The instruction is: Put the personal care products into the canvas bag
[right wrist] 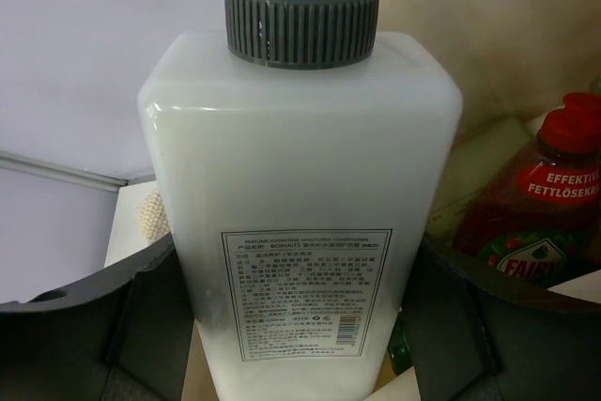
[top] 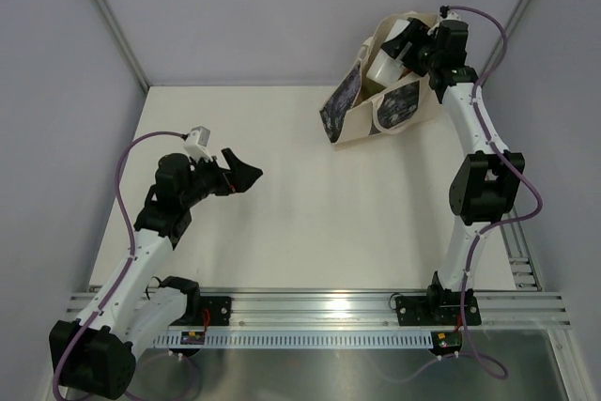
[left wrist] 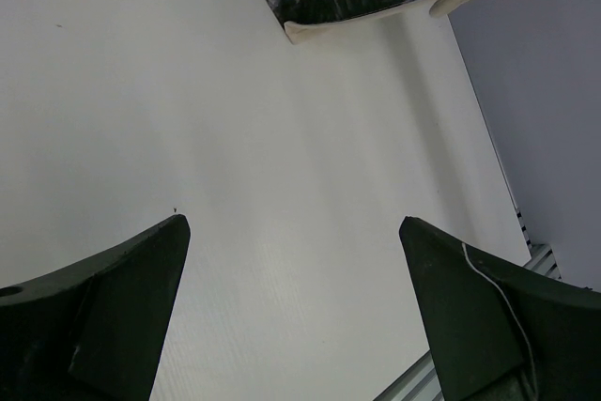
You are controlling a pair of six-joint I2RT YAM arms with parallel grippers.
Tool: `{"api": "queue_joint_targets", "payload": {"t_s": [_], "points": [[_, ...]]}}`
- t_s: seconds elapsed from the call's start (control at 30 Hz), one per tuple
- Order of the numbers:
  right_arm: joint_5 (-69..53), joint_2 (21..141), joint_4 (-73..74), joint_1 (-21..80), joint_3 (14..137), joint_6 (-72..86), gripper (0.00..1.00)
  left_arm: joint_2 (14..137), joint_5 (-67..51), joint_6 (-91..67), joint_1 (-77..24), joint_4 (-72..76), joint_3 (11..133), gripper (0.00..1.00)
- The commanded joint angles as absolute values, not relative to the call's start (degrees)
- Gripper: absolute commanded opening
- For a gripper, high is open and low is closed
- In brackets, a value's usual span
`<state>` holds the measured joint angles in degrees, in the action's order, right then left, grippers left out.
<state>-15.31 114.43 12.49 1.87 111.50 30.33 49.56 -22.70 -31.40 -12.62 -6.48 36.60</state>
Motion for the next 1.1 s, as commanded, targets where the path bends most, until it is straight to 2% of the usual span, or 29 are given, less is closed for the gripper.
{"api": "queue_joint_targets", "payload": {"t_s": [0.0, 0.1, 0.17, 0.23, 0.5, 0.73, 0.87, 1.03, 1.07], "points": [[-16.61, 113.11, 0.7, 2.2, 113.12, 31.73, 0.56, 48.78, -22.5, -31.38, -12.22, -4.66, 37.18, 0.99], [-17.13, 113.82, 0.62, 2.2, 112.68, 31.47, 0.73, 48.69, -22.41, -31.38, -12.22, -4.75, 37.09, 0.99], [-17.14, 113.99, 0.7, 2.2, 112.5, 31.03, 0.8, 48.6, -22.32, -31.2, -12.22, -5.1, 37.18, 0.99], [-17.31, 114.08, 0.7, 2.11, 112.59, 30.33, 0.99, 48.43, -22.15, -31.11, -12.22, -5.19, 37.18, 0.99], [-19.07, 111.71, 3.42, 2.02, 115.92, 22.78, 0.99, 47.9, -21.62, -30.59, -12.13, -5.71, 37.18, 0.99], [-28.56, 105.04, 22.01, 0.44, 120.41, 8.37, 1.0, 46.41, -18.9, -27.16, -11.87, -10.71, 39.28, 0.99], [-22.78, 97.07, 30.67, -1.58, 116.39, 3.43, 1.0, 45.09, -16.27, -25.4, -11.78, -13.18, 40.78, 0.99], [-9.08, 85.45, 28.75, -1.76, 98.55, 0.7, 0.99, 43.59, -13.89, -23.73, -11.69, -15.2, 41.84, 0.99], [-3.14, 81.78, 28.13, -1.76, 93.83, 1.31, 1.0, 43.25, -13.97, -23.56, -11.69, -15.38, 41.75, 0.99]]}}
